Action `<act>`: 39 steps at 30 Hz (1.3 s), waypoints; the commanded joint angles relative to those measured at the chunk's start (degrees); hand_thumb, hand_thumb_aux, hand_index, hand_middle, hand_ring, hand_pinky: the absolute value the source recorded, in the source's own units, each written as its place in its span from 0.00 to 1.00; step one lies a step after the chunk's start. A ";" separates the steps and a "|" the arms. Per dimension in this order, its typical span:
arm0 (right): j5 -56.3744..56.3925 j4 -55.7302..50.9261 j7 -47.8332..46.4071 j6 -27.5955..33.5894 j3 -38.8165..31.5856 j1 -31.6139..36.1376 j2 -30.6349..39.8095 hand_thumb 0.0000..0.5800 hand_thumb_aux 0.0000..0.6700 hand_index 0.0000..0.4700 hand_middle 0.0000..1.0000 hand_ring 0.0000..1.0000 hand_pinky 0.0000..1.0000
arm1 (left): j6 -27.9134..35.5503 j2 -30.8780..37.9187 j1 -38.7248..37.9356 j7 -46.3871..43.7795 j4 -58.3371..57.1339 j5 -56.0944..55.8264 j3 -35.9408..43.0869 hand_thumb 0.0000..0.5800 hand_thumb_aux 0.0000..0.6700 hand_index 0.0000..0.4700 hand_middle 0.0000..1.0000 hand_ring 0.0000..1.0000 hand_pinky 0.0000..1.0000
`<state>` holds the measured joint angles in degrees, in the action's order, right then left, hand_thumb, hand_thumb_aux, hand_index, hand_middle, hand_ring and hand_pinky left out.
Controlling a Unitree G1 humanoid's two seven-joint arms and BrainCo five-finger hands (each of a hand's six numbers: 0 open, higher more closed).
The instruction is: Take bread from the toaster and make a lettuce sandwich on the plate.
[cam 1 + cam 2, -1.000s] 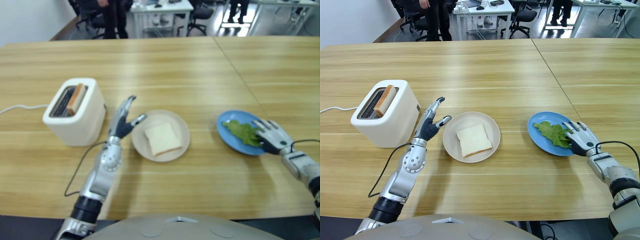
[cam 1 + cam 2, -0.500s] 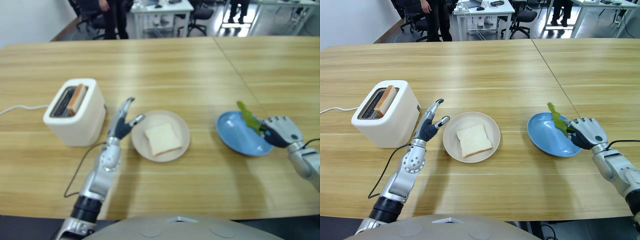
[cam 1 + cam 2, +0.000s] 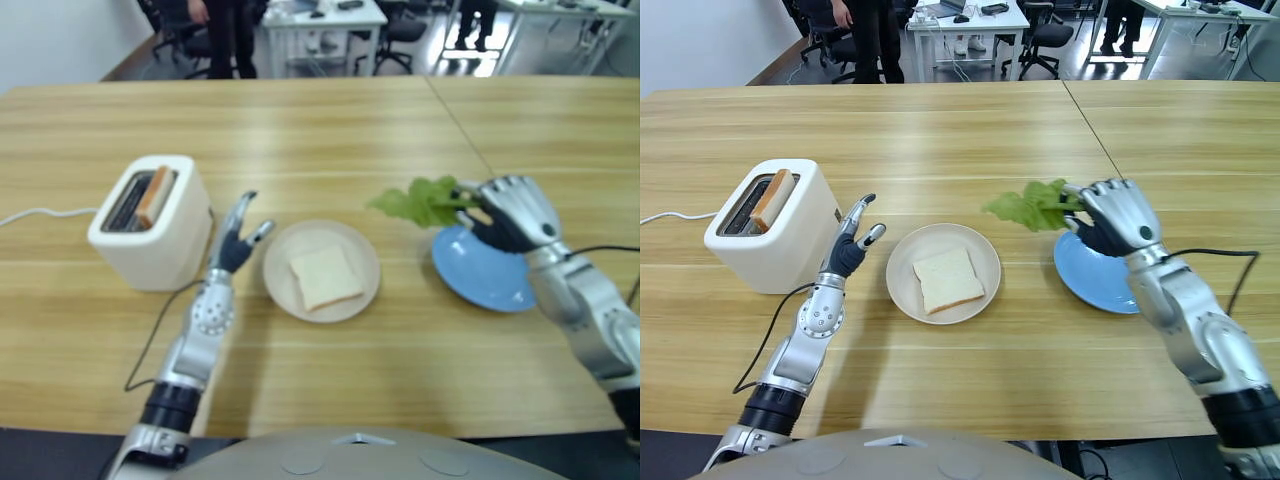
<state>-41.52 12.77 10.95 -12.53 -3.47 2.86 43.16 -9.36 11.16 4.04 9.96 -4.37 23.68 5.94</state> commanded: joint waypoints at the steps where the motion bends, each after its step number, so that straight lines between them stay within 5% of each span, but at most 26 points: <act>1: -4.94 -4.87 -2.38 -1.15 -7.47 4.05 -4.56 1.00 1.00 0.98 1.00 1.00 1.00 | -0.34 0.29 0.79 -0.37 -1.72 -1.58 -1.14 0.00 0.00 0.00 0.00 0.00 0.00; 9: -10.05 -19.25 -0.76 -4.73 -17.71 9.82 -12.25 1.00 1.00 0.98 1.00 1.00 1.00 | -0.63 0.03 0.93 -0.27 -2.26 -1.49 -0.66 0.00 0.00 0.00 0.00 0.00 0.00; 23: -11.77 -20.72 -1.21 -5.94 -21.46 6.20 -12.43 1.00 1.00 0.98 1.00 1.00 1.00 | -0.13 0.02 0.41 -0.42 -1.93 -0.95 -0.16 0.00 0.00 0.00 0.00 0.00 0.00; 24: -11.77 -19.83 -1.49 -6.02 -21.32 5.76 -12.04 0.97 0.83 0.81 0.91 0.91 0.91 | -0.16 0.02 0.43 -0.39 -2.02 -0.91 -0.12 0.00 0.00 0.00 0.00 0.00 0.00; 25: -12.00 -18.84 -1.80 -6.01 -21.24 5.32 -11.55 0.97 0.83 0.81 0.91 0.91 0.91 | -0.18 0.03 0.45 -0.35 -2.11 -0.89 -0.07 0.00 0.00 0.00 0.00 0.00 0.00; 26: -12.16 -18.16 -2.02 -5.98 -21.21 5.02 -11.20 0.84 0.60 0.59 0.40 0.40 0.40 | -0.19 0.05 0.46 -0.31 -2.16 -0.89 -0.03 0.00 0.00 0.00 0.00 0.00 0.00; 27: -12.73 -17.11 -2.38 -5.57 -21.05 4.69 -10.58 0.84 0.60 0.59 0.40 0.40 0.40 | -0.16 0.10 0.50 -0.26 -2.17 -0.86 0.01 0.00 0.00 0.00 0.00 0.00 0.00; 28: -12.72 -16.13 -2.77 -5.38 -20.65 4.33 -9.92 0.00 0.00 0.00 0.00 0.00 0.00 | -0.14 0.17 0.53 -0.17 -2.13 -0.76 0.06 0.00 0.00 0.00 0.00 0.00 0.00; 39: -10.09 -5.17 -8.14 -1.08 -9.68 -0.25 -2.40 0.00 0.00 0.00 0.00 0.00 0.00 | 0.01 0.75 0.37 0.14 -0.53 0.90 0.22 0.00 0.00 0.00 0.00 0.00 0.00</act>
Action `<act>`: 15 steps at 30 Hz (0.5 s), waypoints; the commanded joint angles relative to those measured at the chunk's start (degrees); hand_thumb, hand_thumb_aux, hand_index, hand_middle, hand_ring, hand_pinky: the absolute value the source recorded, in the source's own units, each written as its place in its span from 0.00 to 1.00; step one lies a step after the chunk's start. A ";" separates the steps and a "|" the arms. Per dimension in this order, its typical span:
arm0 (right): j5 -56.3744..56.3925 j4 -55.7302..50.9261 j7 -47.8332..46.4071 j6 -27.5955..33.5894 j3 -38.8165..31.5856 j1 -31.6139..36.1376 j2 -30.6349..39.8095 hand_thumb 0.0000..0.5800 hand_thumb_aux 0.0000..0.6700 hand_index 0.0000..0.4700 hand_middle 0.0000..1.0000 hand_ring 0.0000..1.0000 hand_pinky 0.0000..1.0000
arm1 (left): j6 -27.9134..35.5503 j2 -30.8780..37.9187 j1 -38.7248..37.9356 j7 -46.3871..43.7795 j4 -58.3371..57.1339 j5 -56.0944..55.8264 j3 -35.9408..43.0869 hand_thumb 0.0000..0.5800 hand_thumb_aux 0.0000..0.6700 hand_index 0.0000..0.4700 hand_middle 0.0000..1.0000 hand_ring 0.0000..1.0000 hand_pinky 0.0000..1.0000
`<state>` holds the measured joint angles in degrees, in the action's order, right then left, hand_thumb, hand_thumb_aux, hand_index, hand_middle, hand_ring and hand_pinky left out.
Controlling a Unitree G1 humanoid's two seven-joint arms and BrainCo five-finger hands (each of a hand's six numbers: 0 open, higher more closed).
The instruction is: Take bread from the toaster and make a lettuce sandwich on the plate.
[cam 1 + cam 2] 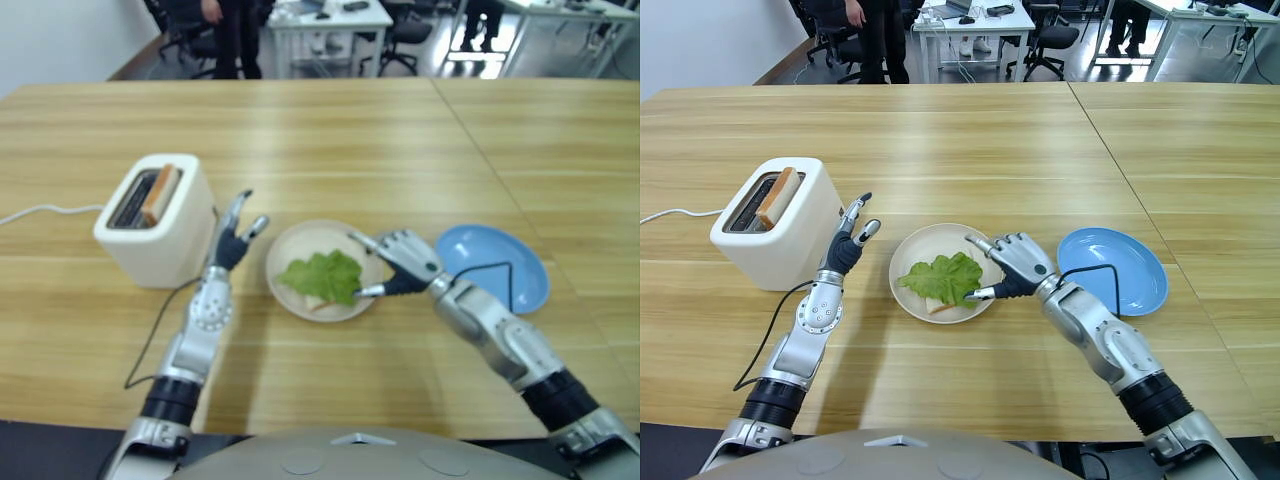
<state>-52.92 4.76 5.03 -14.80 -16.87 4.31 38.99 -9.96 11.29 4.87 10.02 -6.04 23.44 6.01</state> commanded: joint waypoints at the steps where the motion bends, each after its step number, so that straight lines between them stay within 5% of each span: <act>1: 1.83 4.03 -2.92 1.83 5.46 -2.45 2.70 0.00 0.00 0.00 0.00 0.00 0.00 | 0.73 0.86 -0.59 -0.02 1.99 1.55 0.13 0.00 0.00 0.00 0.00 0.00 0.00; 5: 8.35 8.80 -4.24 3.35 14.51 -4.71 4.08 0.00 0.00 0.00 0.00 0.00 0.00 | 2.62 2.78 -2.31 -0.86 12.85 5.01 -1.34 0.00 0.00 0.00 0.00 0.00 0.00; 10: 30.30 12.35 -6.85 3.46 22.79 -6.79 -4.45 0.00 0.00 0.00 0.00 0.00 0.00 | 9.97 9.88 -1.64 -5.03 29.66 13.21 -9.08 0.00 0.00 0.00 0.00 0.00 0.00; 15: 38.66 11.11 -8.33 4.10 25.99 -8.74 -9.84 0.00 0.00 0.00 0.00 0.00 0.00 | 20.64 19.78 0.65 -14.62 26.68 17.66 -14.54 0.00 0.00 0.00 0.00 0.00 0.00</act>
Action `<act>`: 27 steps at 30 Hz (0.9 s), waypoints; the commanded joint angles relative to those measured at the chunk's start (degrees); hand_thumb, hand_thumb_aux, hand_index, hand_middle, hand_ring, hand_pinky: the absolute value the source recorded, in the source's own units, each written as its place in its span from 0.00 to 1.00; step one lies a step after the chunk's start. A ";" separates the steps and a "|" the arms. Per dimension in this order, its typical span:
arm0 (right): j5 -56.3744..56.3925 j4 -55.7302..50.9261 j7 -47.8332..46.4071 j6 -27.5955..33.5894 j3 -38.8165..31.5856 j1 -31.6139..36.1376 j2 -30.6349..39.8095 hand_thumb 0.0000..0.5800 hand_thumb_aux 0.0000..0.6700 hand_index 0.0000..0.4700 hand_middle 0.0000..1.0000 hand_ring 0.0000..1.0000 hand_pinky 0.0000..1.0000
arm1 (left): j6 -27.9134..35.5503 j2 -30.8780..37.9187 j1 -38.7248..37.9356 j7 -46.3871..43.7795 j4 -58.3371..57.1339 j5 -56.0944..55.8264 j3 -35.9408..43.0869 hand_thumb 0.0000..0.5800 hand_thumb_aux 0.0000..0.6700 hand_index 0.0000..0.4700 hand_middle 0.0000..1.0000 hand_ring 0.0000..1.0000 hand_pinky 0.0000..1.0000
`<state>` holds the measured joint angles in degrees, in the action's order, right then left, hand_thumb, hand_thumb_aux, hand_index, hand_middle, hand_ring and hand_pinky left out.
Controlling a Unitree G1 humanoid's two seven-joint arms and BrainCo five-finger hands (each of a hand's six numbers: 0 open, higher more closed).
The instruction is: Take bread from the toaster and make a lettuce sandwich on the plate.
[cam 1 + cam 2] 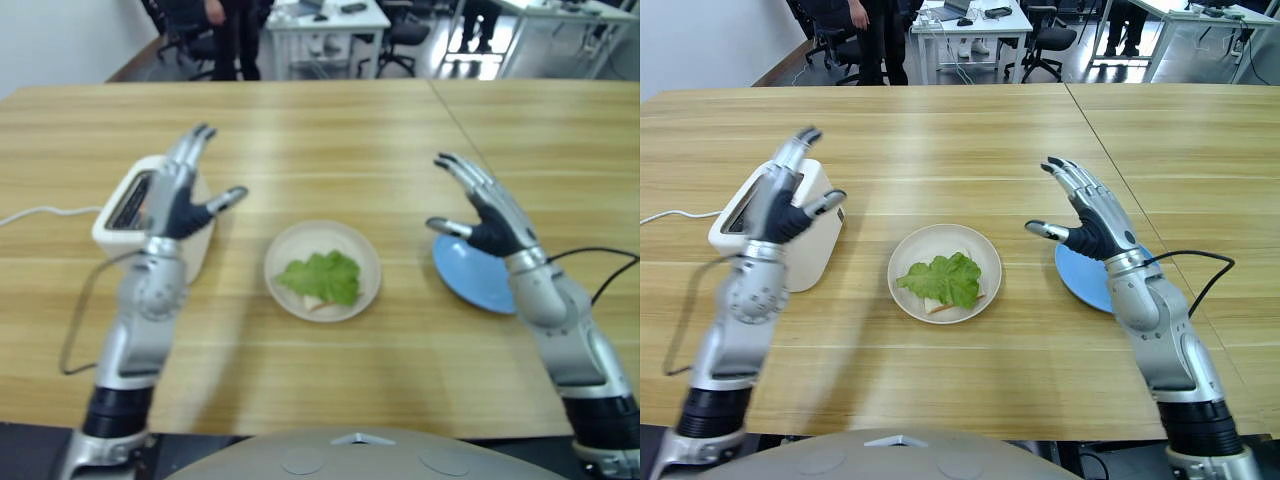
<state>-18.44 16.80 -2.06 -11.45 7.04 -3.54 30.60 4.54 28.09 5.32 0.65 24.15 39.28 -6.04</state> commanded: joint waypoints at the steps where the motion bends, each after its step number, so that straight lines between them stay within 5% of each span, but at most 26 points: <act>1: 4.71 -1.56 -1.36 0.70 2.25 -1.18 -1.90 0.00 0.00 0.00 0.00 0.00 0.00 | 7.36 4.79 0.19 -6.15 -4.93 3.44 -2.89 0.00 0.00 0.00 0.00 0.00 0.00; 23: 5.30 -2.15 -2.34 0.29 3.83 -2.75 -3.21 0.00 0.00 0.00 0.00 0.00 0.00 | 15.62 10.89 -0.70 -9.84 -20.89 8.99 3.44 0.00 0.00 0.00 0.00 0.00 0.00; 24: 5.28 -2.03 -2.37 0.36 3.84 -2.84 -3.22 0.00 0.00 0.00 0.00 0.00 0.00 | 15.60 10.89 -0.75 -9.60 -20.72 8.79 3.25 0.77 0.52 0.51 0.00 0.00 0.00; 25: 5.24 -1.97 -2.40 0.42 3.82 -2.88 -3.23 0.00 0.00 0.00 0.00 0.00 0.00 | 15.53 10.76 -0.72 -8.99 -20.36 8.57 2.87 0.96 0.80 0.78 0.01 0.01 0.01; 26: 5.19 -1.86 -2.41 0.47 3.83 -2.97 -3.24 0.00 0.00 0.00 0.00 0.00 0.00 | 15.32 10.52 -0.68 -8.08 -19.74 8.30 2.31 0.96 0.80 0.78 0.01 0.01 0.01; 27: 5.16 -1.77 -2.44 0.50 3.83 -3.04 -3.25 0.00 0.00 0.00 0.00 0.00 0.00 | 15.19 10.32 -0.68 -7.34 -19.11 8.01 1.80 1.00 1.00 0.98 1.00 1.00 1.00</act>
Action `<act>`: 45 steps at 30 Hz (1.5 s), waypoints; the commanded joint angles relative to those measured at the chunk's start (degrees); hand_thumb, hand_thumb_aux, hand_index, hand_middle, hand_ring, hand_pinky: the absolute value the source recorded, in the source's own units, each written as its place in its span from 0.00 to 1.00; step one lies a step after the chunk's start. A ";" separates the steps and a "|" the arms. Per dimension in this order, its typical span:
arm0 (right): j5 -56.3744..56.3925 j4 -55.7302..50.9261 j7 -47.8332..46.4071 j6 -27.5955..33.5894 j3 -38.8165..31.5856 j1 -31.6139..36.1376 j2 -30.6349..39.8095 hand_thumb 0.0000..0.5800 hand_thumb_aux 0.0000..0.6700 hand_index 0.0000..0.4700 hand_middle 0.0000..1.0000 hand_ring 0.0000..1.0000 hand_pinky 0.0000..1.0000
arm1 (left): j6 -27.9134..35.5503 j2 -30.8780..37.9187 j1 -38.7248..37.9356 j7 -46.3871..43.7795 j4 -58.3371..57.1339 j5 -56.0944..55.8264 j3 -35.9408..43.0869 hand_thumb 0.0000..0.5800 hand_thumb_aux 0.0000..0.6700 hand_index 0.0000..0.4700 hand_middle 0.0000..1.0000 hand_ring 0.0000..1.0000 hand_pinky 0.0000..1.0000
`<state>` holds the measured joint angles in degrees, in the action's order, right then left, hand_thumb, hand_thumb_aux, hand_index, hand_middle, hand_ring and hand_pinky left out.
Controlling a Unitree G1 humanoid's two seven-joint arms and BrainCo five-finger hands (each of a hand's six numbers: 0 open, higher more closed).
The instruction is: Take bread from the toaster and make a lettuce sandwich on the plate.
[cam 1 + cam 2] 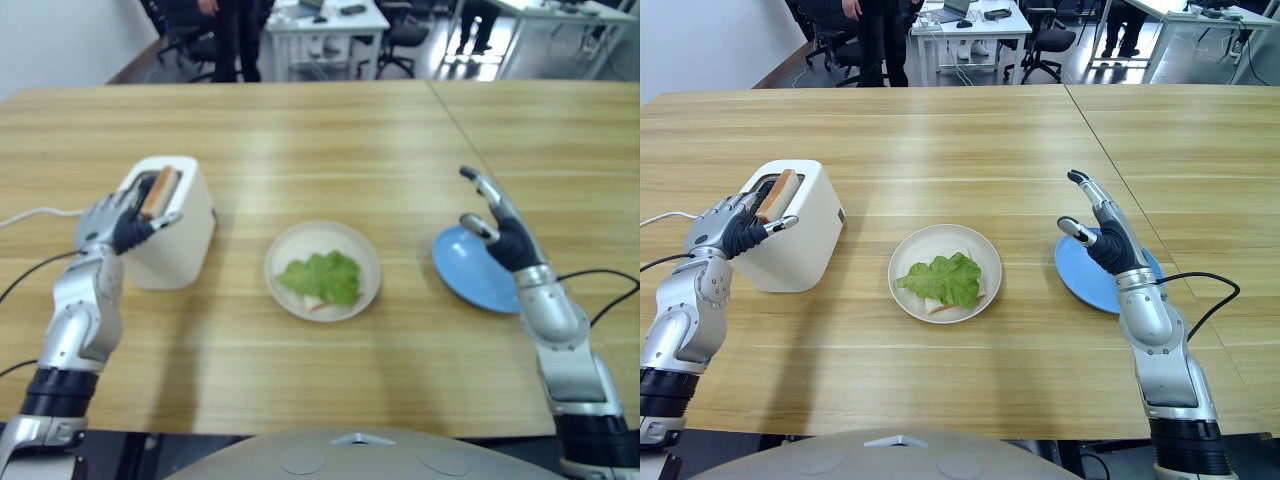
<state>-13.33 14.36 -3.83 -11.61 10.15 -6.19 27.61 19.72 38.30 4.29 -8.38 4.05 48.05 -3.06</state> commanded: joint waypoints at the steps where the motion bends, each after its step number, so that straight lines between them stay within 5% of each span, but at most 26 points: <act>1: -0.01 0.69 -0.69 0.70 0.69 -0.40 -0.27 0.00 0.00 0.00 0.00 0.00 0.00 | -0.23 -0.12 0.36 2.38 1.66 -1.31 -1.69 1.00 1.00 0.98 1.00 1.00 1.00; 16: -1.60 0.08 -0.43 0.83 0.51 -0.55 -0.39 0.00 0.00 0.00 0.00 0.00 0.00 | -8.13 -3.72 1.41 15.24 16.31 -5.26 -8.17 1.00 1.00 0.98 1.00 1.00 1.00; 23: -1.66 -0.15 -0.37 0.86 0.58 -0.17 -0.90 0.00 0.00 0.00 0.00 0.00 0.00 | -14.60 -10.17 5.02 15.94 27.42 -22.63 -17.29 1.00 1.00 0.98 1.00 1.00 1.00; 26: -1.74 -0.62 -0.10 0.67 0.50 -0.19 -1.30 0.00 0.00 0.00 0.00 0.00 0.00 | -14.43 -13.79 7.53 11.87 29.39 -31.75 -15.35 1.00 1.00 0.98 1.00 1.00 1.00; 35: -1.89 -1.95 -0.27 0.44 -0.14 1.29 -2.25 0.00 0.00 0.00 0.00 0.00 0.00 | -8.24 -30.15 6.77 -3.08 12.08 -51.21 3.13 1.00 1.00 0.98 1.00 1.00 1.00; 45: -2.68 -3.40 0.16 -0.62 -0.76 1.22 -2.78 0.00 0.00 0.00 0.00 0.00 0.00 | -10.78 -36.75 8.03 -3.90 -10.51 -51.52 7.86 1.00 1.00 0.98 1.00 1.00 1.00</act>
<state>-15.48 11.86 -3.64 -12.04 9.85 -4.72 25.14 10.01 1.66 11.71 -12.76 -2.97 -4.42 4.64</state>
